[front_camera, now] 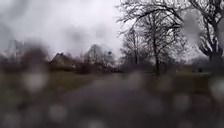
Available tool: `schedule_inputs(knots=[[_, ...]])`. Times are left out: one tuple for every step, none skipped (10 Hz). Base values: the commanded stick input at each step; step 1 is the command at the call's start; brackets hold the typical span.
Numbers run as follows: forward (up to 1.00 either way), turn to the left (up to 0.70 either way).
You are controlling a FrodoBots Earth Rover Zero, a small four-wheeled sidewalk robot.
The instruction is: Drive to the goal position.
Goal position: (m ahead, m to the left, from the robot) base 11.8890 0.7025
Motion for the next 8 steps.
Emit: schedule_inputs(knots=[[0.85,0.00],[0.85,0.00],[0.85,0.00],[0.85,0.00],[0.85,0.17],[0.85,0.34],[0.85,0.34],[0.85,0.27]])
